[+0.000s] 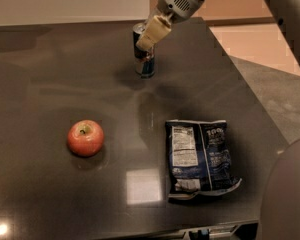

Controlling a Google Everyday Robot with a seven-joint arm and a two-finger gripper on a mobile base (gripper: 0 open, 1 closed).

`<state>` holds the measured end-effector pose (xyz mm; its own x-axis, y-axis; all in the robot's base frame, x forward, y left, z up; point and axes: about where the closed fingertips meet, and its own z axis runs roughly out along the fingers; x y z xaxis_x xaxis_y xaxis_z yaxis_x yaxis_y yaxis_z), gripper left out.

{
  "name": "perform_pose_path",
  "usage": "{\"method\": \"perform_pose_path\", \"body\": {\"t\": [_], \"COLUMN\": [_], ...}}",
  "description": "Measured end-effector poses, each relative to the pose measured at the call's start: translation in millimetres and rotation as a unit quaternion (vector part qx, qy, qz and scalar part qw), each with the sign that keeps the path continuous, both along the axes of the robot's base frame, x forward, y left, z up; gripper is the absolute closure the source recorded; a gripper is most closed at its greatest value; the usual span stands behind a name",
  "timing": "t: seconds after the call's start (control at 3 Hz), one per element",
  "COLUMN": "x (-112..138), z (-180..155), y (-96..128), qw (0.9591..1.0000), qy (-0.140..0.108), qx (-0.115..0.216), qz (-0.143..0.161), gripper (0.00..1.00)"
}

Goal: Pick redbull can

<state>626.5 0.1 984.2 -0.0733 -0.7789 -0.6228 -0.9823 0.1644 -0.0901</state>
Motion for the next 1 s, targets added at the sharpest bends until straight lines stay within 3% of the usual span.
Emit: {"method": "perform_pose_path", "body": {"t": [0.67, 1.0], "x": [-22, -21], "z": [64, 64], "y": [10, 11], "qw": [0.9965, 0.9965], "qy": [-0.05, -0.051], "qx": [-0.009, -0.009], "qz": [0.067, 0.066], "gripper": [1.0, 1.0]}}
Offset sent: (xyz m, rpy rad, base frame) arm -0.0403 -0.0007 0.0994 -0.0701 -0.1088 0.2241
